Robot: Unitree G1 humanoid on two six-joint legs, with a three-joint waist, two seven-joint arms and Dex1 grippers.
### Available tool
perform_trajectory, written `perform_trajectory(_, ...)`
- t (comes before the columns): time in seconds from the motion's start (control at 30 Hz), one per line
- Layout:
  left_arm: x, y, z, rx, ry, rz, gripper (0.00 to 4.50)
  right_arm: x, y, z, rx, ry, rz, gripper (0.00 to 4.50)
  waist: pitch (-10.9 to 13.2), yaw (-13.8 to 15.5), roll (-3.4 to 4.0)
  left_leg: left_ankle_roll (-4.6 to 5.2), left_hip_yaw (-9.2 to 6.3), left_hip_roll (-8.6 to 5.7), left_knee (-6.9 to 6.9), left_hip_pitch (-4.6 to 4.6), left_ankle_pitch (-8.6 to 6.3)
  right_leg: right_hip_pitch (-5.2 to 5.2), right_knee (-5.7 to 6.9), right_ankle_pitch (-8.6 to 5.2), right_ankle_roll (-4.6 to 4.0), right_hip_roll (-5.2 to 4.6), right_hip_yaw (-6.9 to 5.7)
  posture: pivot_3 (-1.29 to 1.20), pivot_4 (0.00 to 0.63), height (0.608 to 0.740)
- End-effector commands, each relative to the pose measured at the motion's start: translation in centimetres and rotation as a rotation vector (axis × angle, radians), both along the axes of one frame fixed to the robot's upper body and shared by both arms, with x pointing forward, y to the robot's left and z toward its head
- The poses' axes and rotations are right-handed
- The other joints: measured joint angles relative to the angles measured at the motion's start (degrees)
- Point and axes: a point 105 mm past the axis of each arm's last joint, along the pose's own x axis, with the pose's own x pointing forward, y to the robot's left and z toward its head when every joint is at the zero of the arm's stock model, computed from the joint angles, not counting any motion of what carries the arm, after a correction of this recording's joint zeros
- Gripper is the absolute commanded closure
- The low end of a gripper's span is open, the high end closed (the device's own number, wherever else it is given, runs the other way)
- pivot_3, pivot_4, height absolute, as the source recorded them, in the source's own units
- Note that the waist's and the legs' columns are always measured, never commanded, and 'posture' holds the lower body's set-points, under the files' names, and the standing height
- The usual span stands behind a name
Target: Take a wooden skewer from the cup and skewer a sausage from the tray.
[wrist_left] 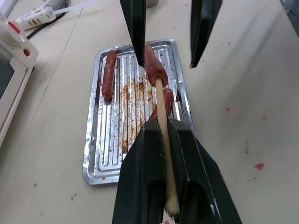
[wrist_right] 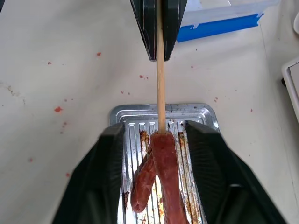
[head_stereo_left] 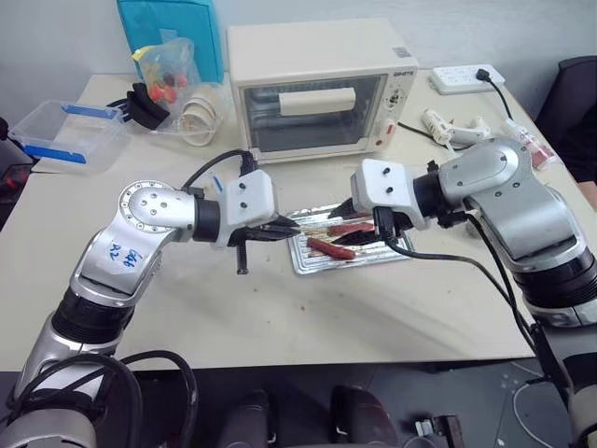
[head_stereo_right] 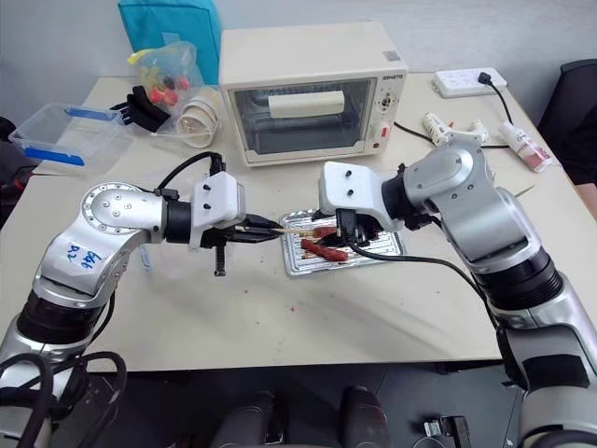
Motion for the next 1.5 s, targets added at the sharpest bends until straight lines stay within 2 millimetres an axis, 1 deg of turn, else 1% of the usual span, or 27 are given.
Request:
perform_trajectory(0.03, -0.4, 1.1, 1.1, -0.022, -0.057, 0.048, 4.5, -0.4, -0.2, 1.4, 0.02, -0.046, 0.01, 1.61, 0.0, 0.0, 0.0, 0.0, 0.0, 0.0, 0.01, 0.0, 0.0, 0.0, 0.0, 0.0, 0.0, 0.0, 0.01, 0.0, 0.15, 0.74)
perform_trajectory(0.1, -0.8, 2.6, 1.5, -0.051, -0.067, 0.122, 4.5, 0.1, -1.0, 2.0, 0.033, -0.042, -0.016, 1.61, 0.0, 0.0, 0.0, 0.01, 0.0, 0.0, 0.01, 0.0, 0.0, 0.0, 0.0, 0.0, 0.0, -0.01, 0.01, 0.0, 0.15, 0.74)
perform_trajectory(0.2, -1.8, 4.3, 2.8, -0.116, -0.104, 0.241, 4.5, 0.6, -2.1, 3.0, 0.088, -0.006, -0.07, 1.61, 0.0, 0.0, -0.01, 0.01, -0.03, 0.02, 0.01, -0.02, -0.01, 0.0, 0.0, 0.0, 0.0, -0.01, 0.01, 0.0, 0.15, 0.74)
perform_trajectory(0.3, -2.9, 6.2, 4.2, -0.213, -0.134, 0.408, 4.5, 0.5, -3.1, 3.3, 0.163, 0.091, -0.118, 1.61, 0.0, 0.1, -0.01, 0.02, -0.09, 0.03, 0.03, -0.02, -0.01, 0.03, -0.01, 0.0, 0.0, -0.03, -0.01, 0.0, 0.15, 0.74)
perform_trajectory(0.33, -3.1, 6.7, 4.5, -0.243, -0.137, 0.455, 4.5, 0.4, -3.3, 3.5, 0.186, 0.116, -0.129, 1.61, 0.0, 0.1, -0.01, 0.03, -0.09, 0.02, 0.04, -0.03, -0.02, 0.05, -0.01, 0.0, 0.0, -0.06, 0.01, 0.0, 0.15, 0.74)
perform_trajectory(0.4, -3.7, 8.3, 4.8, -0.326, -0.156, 0.616, 4.5, 0.3, -3.7, 4.0, 0.274, 0.206, -0.172, 1.61, 0.0, 0.1, -0.02, 0.03, -0.12, 0.02, 0.05, -0.02, -0.02, 0.08, 0.0, 0.0, 0.0, -0.06, 0.0, 0.0, 0.15, 0.74)
perform_trajectory(0.5, -4.8, 10.1, 4.0, -0.442, -0.167, 0.86, 4.5, 0.2, -4.0, 5.1, 0.407, 0.321, -0.211, 1.61, 0.0, 0.2, -0.05, 0.03, -0.17, 0.02, 0.06, -0.02, -0.02, 0.11, 0.01, 0.0, 0.0, -0.06, 0.0, 0.0, 0.15, 0.74)
perform_trajectory(0.6, -4.7, 12.0, 2.9, -0.561, -0.133, 1.078, 4.5, 0.6, -4.0, 5.5, 0.457, 0.321, -0.241, 1.61, -0.1, 0.3, -0.12, 0.03, -0.2, 0.01, 0.08, -0.03, -0.02, 0.12, 0.05, 0.0, 0.0, -0.06, 0.07, 0.0, 0.15, 0.74)
perform_trajectory(0.63, -4.6, 12.4, 2.4, -0.577, -0.128, 1.135, 4.5, 0.7, -4.0, 5.5, 0.461, 0.318, -0.246, 1.61, -0.1, 0.3, -0.13, 0.03, -0.2, 0.01, 0.11, -0.02, -0.02, 0.12, 0.09, 0.0, 0.0, -0.07, 0.11, 0.0, 0.15, 0.74)
perform_trajectory(0.73, -4.5, 13.1, 1.8, -0.605, -0.141, 1.224, 4.5, 0.6, -3.7, 5.6, 0.466, 0.318, -0.238, 1.61, -0.1, 0.3, -0.15, 0.02, -0.22, -0.01, 0.13, -0.02, -0.02, 0.12, 0.12, 0.0, 0.0, -0.1, 0.2, 0.0, 0.15, 0.74)
perform_trajectory(0.8, -4.4, 13.6, 0.6, -0.626, -0.121, 1.302, 4.5, 0.3, -3.3, 5.8, 0.472, 0.324, -0.219, 1.61, -0.1, 0.3, -0.15, 0.02, -0.21, -0.03, 0.12, -0.02, -0.02, 0.11, 0.1, 0.0, 0.0, -0.13, 0.2, 0.0, 0.15, 0.74)
perform_trajectory(0.87, -3.8, 14.1, 0.0, -0.647, -0.113, 1.343, 4.5, 0.1, -2.9, 6.0, 0.477, 0.328, -0.204, 1.61, -0.1, 0.4, -0.16, 0.01, -0.19, -0.02, 0.12, -0.01, -0.03, 0.11, 0.11, 0.0, 0.0, -0.11, 0.15, 0.0, 0.15, 0.74)
perform_trajectory(1.07, -2.1, 13.2, -1.9, -0.662, -0.048, 1.341, 4.5, -0.4, -2.8, 6.9, 0.485, 0.323, -0.187, 1.61, -0.1, 1.0, -0.16, 0.02, -0.11, -0.04, 0.12, 0.0, -0.03, 0.09, 0.11, 0.01, -0.01, -0.12, 0.13, 0.0, 0.15, 0.74)
perform_trajectory(1.23, -0.9, 13.0, -2.7, -0.673, -0.04, 1.342, 4.5, -0.8, -2.6, 6.8, 0.486, 0.321, -0.181, 1.61, -0.1, 1.3, -0.16, 0.02, -0.08, -0.03, 0.12, 0.0, -0.04, 0.06, 0.12, 0.01, -0.01, -0.12, 0.1, 0.0, 0.15, 0.74)
perform_trajectory(1.3, -0.3, 13.4, -2.6, -0.677, -0.05, 1.362, 4.5, -1.1, -2.6, 6.7, 0.485, 0.322, -0.177, 1.61, -0.1, 1.4, -0.17, 0.04, -0.07, -0.03, 0.12, 0.0, -0.04, 0.07, 0.11, 0.01, -0.01, -0.12, 0.09, 0.0, 0.15, 0.74)
perform_trajectory(1.37, 0.1, 13.6, -2.5, -0.687, -0.054, 1.364, 3.91, -1.1, -2.7, 6.8, 0.489, 0.318, -0.182, 1.56, -0.1, 1.5, -0.18, 0.04, -0.08, -0.03, 0.13, -0.01, -0.04, 0.07, 0.11, 0.01, -0.01, -0.13, 0.07, 0.0, 0.15, 0.74)
perform_trajectory(1.4, 0.2, 13.6, -2.3, -0.699, -0.056, 1.356, 3.7, -1.0, -2.8, 6.9, 0.494, 0.316, -0.187, 1.56, -0.1, 1.5, -0.18, 0.04, -0.08, -0.03, 0.13, -0.01, -0.05, 0.07, 0.1, 0.02, -0.01, -0.13, 0.07, 0.0, 0.15, 0.74)
perform_trajectory(1.5, 0.3, 13.4, -1.9, -0.721, -0.067, 1.337, 2.78, -0.9, -2.9, 7.0, 0.501, 0.312, -0.195, 1.56, -0.1, 1.4, -0.19, 0.06, -0.07, -0.03, 0.12, -0.01, -0.06, 0.06, 0.08, 0.02, -0.01, -0.14, 0.07, 0.0, 0.15, 0.74)
